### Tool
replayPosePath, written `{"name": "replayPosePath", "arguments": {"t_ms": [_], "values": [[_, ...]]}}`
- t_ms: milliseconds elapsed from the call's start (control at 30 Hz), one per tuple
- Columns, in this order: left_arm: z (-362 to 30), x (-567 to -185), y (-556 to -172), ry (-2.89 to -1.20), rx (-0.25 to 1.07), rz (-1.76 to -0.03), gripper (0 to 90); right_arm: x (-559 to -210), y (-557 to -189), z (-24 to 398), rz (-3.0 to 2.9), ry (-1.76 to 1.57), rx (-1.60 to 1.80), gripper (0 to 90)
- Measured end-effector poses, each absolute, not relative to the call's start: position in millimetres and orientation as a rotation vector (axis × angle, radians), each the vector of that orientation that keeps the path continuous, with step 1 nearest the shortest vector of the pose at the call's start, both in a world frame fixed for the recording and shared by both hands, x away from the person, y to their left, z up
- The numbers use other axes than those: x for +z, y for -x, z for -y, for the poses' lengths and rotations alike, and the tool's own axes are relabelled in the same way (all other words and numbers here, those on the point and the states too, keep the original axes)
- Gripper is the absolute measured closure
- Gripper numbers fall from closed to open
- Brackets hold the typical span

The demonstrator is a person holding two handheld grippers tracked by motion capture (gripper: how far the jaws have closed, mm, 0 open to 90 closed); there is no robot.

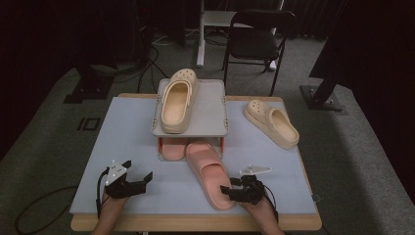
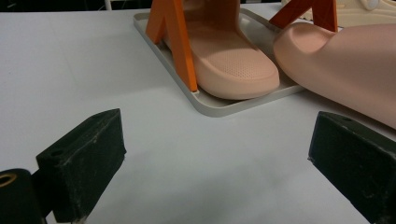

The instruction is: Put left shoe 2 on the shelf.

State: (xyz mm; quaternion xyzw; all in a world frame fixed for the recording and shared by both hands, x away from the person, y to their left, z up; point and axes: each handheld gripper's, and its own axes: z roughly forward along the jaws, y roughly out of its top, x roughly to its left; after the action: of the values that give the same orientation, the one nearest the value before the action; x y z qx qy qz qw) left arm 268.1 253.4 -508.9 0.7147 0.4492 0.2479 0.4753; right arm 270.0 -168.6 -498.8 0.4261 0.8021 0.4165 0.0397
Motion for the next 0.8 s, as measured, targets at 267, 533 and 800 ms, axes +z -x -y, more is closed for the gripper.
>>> {"name": "replayPosePath", "arguments": {"t_ms": [267,533,800], "values": [[-253.4,-508.9,-267.8,-1.748,0.604,-1.097,3.6,-498.7,-269.1,151.6,-2.510,-1.254,1.311,42.1],[-253.2,-509.1,-268.0,-1.754,0.608,-1.096,3.6,-491.0,-280.1,146.0,-2.452,-1.230,1.316,42.5],[-253.8,-509.6,-268.2,-1.755,0.607,-1.098,3.5,-493.1,-307.1,128.1,-2.351,-1.257,1.235,49.2]]}}
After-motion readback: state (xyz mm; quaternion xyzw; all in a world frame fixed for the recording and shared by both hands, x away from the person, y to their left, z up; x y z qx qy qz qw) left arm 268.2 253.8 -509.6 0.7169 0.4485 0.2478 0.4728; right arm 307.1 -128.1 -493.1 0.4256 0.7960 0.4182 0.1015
